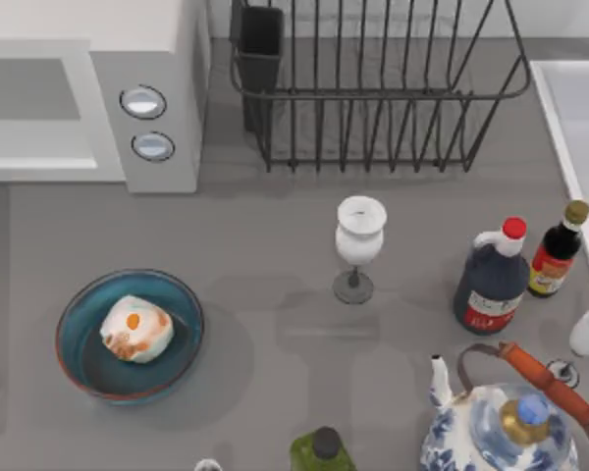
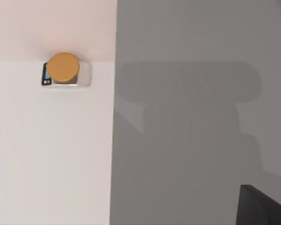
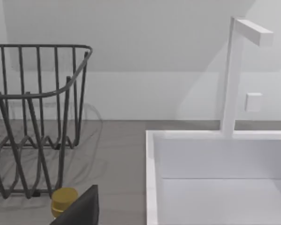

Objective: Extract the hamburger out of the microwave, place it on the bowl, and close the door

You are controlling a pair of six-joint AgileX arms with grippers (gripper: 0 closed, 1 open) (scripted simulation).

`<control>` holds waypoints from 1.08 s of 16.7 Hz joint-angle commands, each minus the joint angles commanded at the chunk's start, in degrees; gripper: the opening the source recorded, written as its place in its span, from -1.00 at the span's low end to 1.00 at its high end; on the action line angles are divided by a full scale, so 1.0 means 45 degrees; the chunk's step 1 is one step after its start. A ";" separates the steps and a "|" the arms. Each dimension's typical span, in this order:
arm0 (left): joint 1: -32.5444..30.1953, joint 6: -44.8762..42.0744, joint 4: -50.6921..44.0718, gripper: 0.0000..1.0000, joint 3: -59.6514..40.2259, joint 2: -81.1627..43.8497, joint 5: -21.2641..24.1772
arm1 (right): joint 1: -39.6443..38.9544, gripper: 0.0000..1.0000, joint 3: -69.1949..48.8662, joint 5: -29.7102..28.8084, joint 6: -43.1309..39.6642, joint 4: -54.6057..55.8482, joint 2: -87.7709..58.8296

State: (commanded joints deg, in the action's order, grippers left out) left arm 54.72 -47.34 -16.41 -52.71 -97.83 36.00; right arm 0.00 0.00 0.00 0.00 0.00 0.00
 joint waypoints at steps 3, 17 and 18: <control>-0.0703 0.0790 0.0803 -1.00 0.1680 0.1317 -0.0340 | 0.0000 1.00 0.0000 0.0000 0.0000 0.0000 0.0000; -0.4098 0.4071 0.2134 -1.00 0.5083 0.5018 -0.2217 | 0.0000 1.00 0.0000 0.0000 0.0000 0.0000 0.0000; -0.4456 0.4424 0.2281 -1.00 0.5435 0.5381 -0.2458 | 0.0000 1.00 0.0000 0.0000 0.0000 0.0000 0.0000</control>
State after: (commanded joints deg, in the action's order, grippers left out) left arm 34.67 -27.43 -6.15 -28.26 -73.61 24.94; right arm 0.00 0.00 0.00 0.00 0.00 0.00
